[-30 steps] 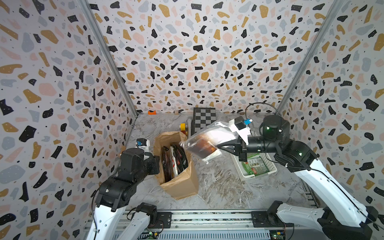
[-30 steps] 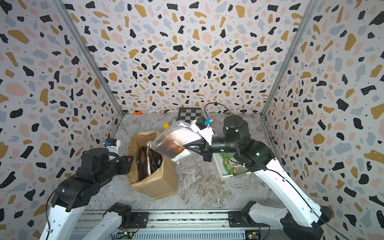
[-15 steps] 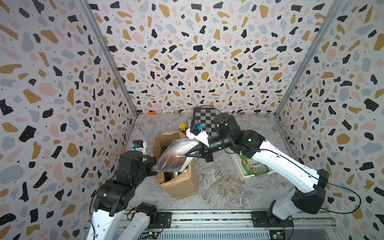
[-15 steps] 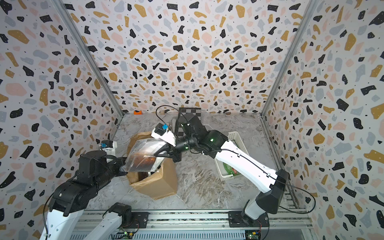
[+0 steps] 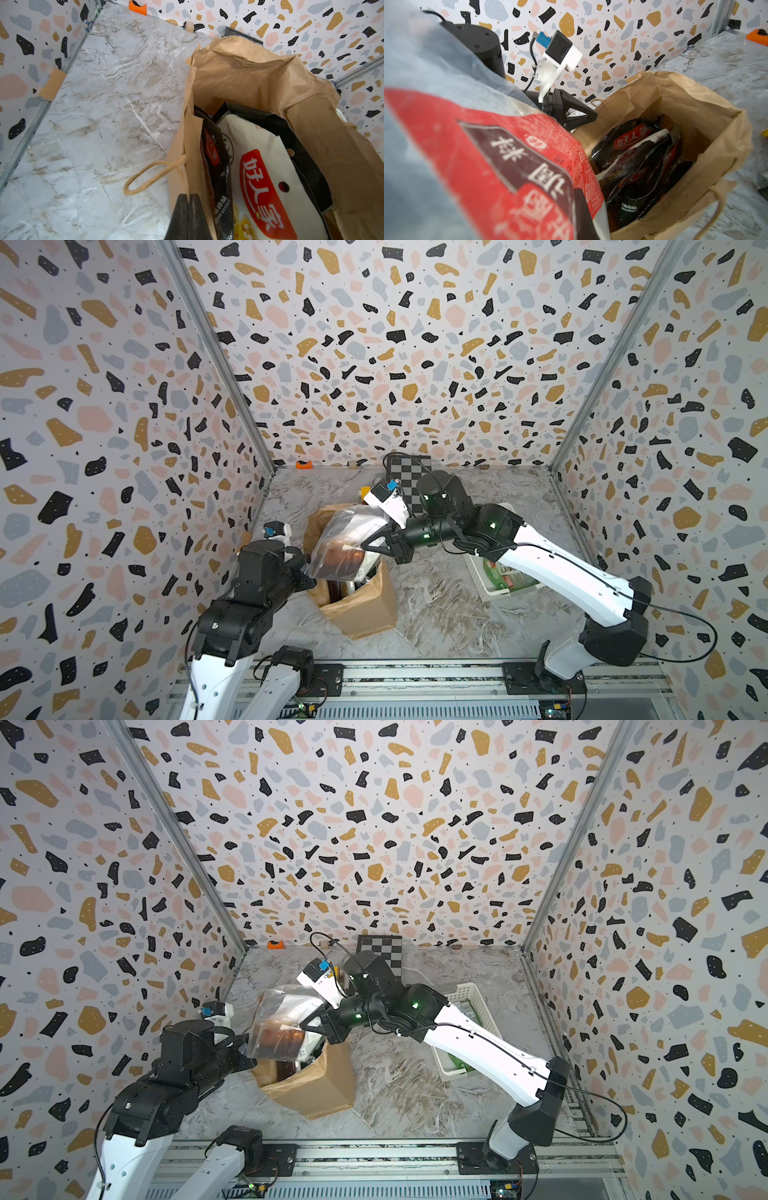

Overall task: Place the condiment packets inside the bag
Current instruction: Place the condiment packet in the paper bag.

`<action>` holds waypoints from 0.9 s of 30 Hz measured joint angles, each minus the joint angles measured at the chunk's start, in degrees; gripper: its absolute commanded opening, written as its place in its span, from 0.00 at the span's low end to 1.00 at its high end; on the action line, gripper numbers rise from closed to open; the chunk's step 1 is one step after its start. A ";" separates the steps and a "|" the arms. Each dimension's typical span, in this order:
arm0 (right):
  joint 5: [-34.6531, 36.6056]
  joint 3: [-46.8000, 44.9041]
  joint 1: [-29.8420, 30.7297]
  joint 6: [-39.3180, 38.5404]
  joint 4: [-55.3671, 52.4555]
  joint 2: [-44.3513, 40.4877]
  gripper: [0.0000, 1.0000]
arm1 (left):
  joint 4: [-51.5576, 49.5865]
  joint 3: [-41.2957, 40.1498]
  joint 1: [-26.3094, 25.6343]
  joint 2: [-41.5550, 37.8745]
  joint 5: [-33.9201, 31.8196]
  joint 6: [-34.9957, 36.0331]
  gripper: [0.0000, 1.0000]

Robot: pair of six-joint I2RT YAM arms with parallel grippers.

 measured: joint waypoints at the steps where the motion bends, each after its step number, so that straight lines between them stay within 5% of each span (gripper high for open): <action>1: 1.42 0.00 0.79 2.12 0.35 -0.31 0.00 | 0.26 -0.02 0.11 -0.26 0.81 -0.39 0.00; 10: 12.50 -0.92 5.03 18.10 2.75 -1.42 0.00 | 1.09 -0.61 0.22 -1.70 1.46 -4.04 0.00; 20: 28.39 1.62 5.16 15.13 -6.62 -6.25 0.00 | 3.28 -2.51 0.20 -2.56 1.90 -5.29 0.00; 27: 21.11 14.34 4.72 18.08 -6.16 -2.14 0.00 | 4.68 -2.62 0.20 -2.56 3.87 -6.27 0.00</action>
